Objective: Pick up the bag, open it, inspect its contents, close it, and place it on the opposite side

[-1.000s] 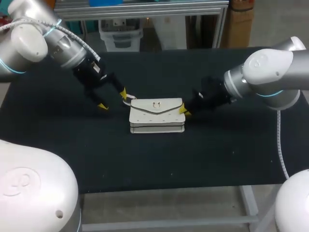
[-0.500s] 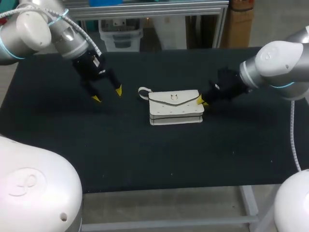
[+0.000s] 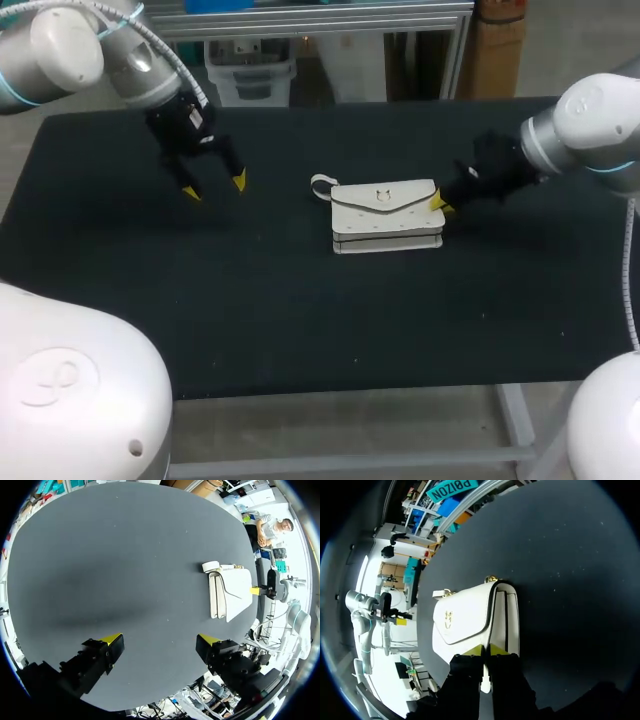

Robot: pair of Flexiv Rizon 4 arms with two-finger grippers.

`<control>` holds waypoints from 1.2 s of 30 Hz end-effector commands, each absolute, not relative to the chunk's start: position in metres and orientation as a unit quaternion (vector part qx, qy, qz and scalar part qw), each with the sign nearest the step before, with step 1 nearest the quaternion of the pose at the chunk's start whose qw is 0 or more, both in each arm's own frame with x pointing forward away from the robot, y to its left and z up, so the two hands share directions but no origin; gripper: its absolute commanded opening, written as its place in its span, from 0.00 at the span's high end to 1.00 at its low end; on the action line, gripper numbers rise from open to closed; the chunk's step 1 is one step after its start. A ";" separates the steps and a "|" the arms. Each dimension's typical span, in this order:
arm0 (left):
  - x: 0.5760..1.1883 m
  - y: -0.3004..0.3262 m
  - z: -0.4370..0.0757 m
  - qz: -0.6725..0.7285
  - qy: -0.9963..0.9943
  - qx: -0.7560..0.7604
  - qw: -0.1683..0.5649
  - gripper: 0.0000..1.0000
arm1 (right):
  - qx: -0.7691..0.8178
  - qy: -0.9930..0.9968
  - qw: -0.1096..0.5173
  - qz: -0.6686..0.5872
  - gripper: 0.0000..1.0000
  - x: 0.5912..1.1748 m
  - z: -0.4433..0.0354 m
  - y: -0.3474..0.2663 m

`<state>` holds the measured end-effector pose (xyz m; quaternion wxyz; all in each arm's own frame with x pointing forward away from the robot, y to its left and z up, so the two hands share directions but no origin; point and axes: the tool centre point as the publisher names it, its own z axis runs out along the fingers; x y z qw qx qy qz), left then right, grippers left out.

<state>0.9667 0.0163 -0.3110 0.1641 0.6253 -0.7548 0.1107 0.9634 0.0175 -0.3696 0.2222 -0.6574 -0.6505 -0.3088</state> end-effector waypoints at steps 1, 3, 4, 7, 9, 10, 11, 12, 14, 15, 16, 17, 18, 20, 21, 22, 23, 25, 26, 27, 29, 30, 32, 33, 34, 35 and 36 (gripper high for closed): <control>0.966 0.016 -0.311 0.111 -0.755 0.626 0.163 0.00 | -0.657 -0.651 0.223 -0.307 1.00 0.964 -0.369 0.017; 0.966 0.016 -0.311 0.111 -0.755 0.626 0.163 0.00 | -0.657 -0.651 0.223 -0.307 1.00 0.964 -0.369 0.017; 0.966 0.016 -0.311 0.111 -0.755 0.626 0.163 0.00 | -0.657 -0.651 0.223 -0.307 1.00 0.964 -0.369 0.017; 0.969 0.020 -0.311 0.113 -0.761 0.621 0.148 0.00 | -0.657 -0.651 0.223 -0.307 1.00 0.964 -0.369 0.017; 0.973 0.029 -0.308 0.111 -0.757 0.630 0.136 0.00 | -0.658 -0.648 0.223 -0.312 1.00 0.970 -0.371 0.005; 0.974 0.033 -0.307 0.115 -0.763 0.622 0.132 0.00 | -0.665 -0.647 0.201 -0.313 1.00 0.975 -0.371 -0.005; 0.974 0.038 -0.306 0.112 -0.760 0.628 0.124 0.00 | -0.670 -0.643 0.197 -0.316 1.00 0.982 -0.371 -0.018; 0.974 0.041 -0.305 0.109 -0.762 0.628 0.116 0.00 | -0.671 -0.639 0.196 -0.321 1.00 0.989 -0.369 -0.030; 0.975 0.046 -0.304 0.107 -0.762 0.629 0.113 0.00 | -0.682 -0.633 0.172 -0.323 1.00 0.999 -0.368 -0.050; 0.975 0.049 -0.304 0.102 -0.761 0.632 0.107 0.00 | -0.683 -0.630 0.175 -0.327 1.00 1.008 -0.366 -0.065; 0.976 0.050 -0.304 0.102 -0.763 0.630 0.106 0.00 | -0.687 -0.627 0.167 -0.328 1.00 1.012 -0.366 -0.072; 0.977 0.053 -0.303 0.101 -0.760 0.633 0.102 0.00 | -0.690 -0.630 0.151 -0.323 1.00 1.018 -0.366 -0.081; 0.979 0.055 -0.303 0.098 -0.762 0.632 0.099 0.00 | -0.684 -0.633 0.158 -0.326 1.00 1.024 -0.366 -0.089; 0.982 0.058 -0.303 0.096 -0.766 0.628 0.098 0.00 | -0.691 -0.635 0.138 -0.316 1.00 1.034 -0.367 -0.103; 0.983 0.059 -0.303 0.091 -0.769 0.625 0.095 0.00 | -0.683 -0.643 0.145 -0.315 1.00 1.037 -0.367 -0.107; 0.984 0.059 -0.303 0.089 -0.771 0.623 0.094 0.00 | -0.682 -0.643 0.145 -0.316 1.00 1.040 -0.368 -0.111; 0.987 0.060 -0.303 0.080 -0.768 0.629 0.090 0.00 | -0.680 -0.648 0.147 -0.310 1.00 1.045 -0.369 -0.117; 0.991 0.061 -0.303 0.076 -0.771 0.627 0.087 0.00 | -0.674 -0.653 0.155 -0.310 1.00 1.051 -0.370 -0.125; 0.993 0.063 -0.302 0.071 -0.768 0.630 0.086 0.00 | -0.676 -0.657 0.149 -0.298 1.00 1.054 -0.371 -0.129; 0.994 0.063 -0.302 0.070 -0.769 0.630 0.085 0.00 | -0.672 -0.662 0.154 -0.294 1.00 1.057 -0.372 -0.132; 0.997 0.065 -0.302 0.063 -0.768 0.633 0.081 0.00 | -0.671 -0.657 0.163 -0.302 1.00 1.064 -0.373 -0.140; 0.998 0.065 -0.303 0.062 -0.768 0.632 0.081 0.00 | -0.669 -0.657 0.169 -0.303 1.00 1.068 -0.374 -0.145; 1.000 0.067 -0.304 0.060 -0.770 0.630 0.083 0.00 | -0.671 -0.657 0.167 -0.300 1.00 1.075 -0.375 -0.153; 1.002 0.068 -0.304 0.056 -0.768 0.633 0.082 0.00 | -0.671 -0.657 0.166 -0.300 1.00 1.078 -0.375 -0.158; 1.004 0.070 -0.305 0.056 -0.768 0.633 0.081 0.00 | -0.675 -0.655 0.164 -0.298 1.00 1.081 -0.375 -0.162; 1.006 0.072 -0.304 0.055 -0.764 0.637 0.083 0.00 | -0.680 -0.653 0.160 -0.294 1.00 1.085 -0.375 -0.167; 1.007 0.074 -0.304 0.053 -0.763 0.639 0.079 0.00 | -0.681 -0.651 0.158 -0.294 1.00 1.088 -0.375 -0.172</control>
